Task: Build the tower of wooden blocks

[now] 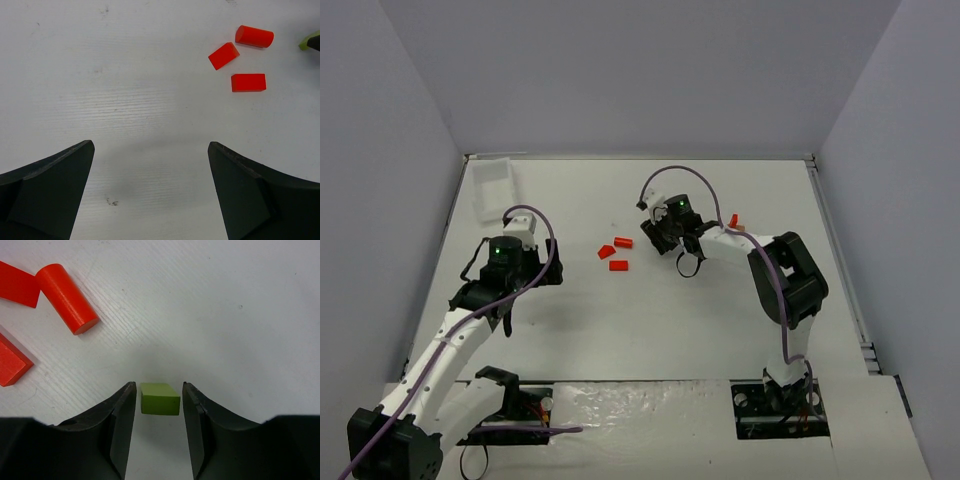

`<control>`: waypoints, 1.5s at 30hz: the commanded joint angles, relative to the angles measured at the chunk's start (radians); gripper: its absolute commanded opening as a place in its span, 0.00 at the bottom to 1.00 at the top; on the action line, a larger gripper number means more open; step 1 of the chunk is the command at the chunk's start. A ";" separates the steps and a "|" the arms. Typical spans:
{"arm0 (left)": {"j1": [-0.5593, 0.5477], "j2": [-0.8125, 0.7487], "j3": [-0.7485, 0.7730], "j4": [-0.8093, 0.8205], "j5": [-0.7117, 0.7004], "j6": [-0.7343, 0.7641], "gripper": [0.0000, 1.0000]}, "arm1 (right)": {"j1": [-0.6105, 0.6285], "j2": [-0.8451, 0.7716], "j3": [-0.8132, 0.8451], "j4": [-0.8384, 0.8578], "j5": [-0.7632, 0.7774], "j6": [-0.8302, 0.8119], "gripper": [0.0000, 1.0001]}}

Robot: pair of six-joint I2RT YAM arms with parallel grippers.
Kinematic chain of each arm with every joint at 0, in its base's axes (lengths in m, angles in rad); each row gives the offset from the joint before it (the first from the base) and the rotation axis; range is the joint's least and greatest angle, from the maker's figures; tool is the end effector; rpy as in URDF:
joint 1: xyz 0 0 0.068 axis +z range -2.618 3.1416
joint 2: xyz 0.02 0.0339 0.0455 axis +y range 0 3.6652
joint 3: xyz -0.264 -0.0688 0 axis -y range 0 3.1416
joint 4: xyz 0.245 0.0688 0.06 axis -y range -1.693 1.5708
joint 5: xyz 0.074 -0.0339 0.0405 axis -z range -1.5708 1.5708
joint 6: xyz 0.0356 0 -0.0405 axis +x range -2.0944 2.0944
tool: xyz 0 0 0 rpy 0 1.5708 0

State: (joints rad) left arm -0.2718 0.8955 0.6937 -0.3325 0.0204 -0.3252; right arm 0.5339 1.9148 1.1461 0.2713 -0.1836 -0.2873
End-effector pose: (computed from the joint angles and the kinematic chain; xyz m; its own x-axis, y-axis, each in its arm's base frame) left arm 0.1938 -0.0548 0.2734 -0.5560 -0.1767 -0.8122 0.1136 0.9518 -0.2848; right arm 0.3605 0.2207 0.1828 -0.2130 -0.4496 -0.8675 -0.7287 0.6646 -0.1655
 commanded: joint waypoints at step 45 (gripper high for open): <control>0.003 -0.018 0.004 0.076 0.007 0.005 0.97 | 0.080 0.036 0.344 -0.517 0.508 1.021 0.55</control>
State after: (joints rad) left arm -0.2718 0.8937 0.6899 -0.3104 0.0218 -0.3225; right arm 0.6144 1.9476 1.4273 -0.2508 0.2744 0.6746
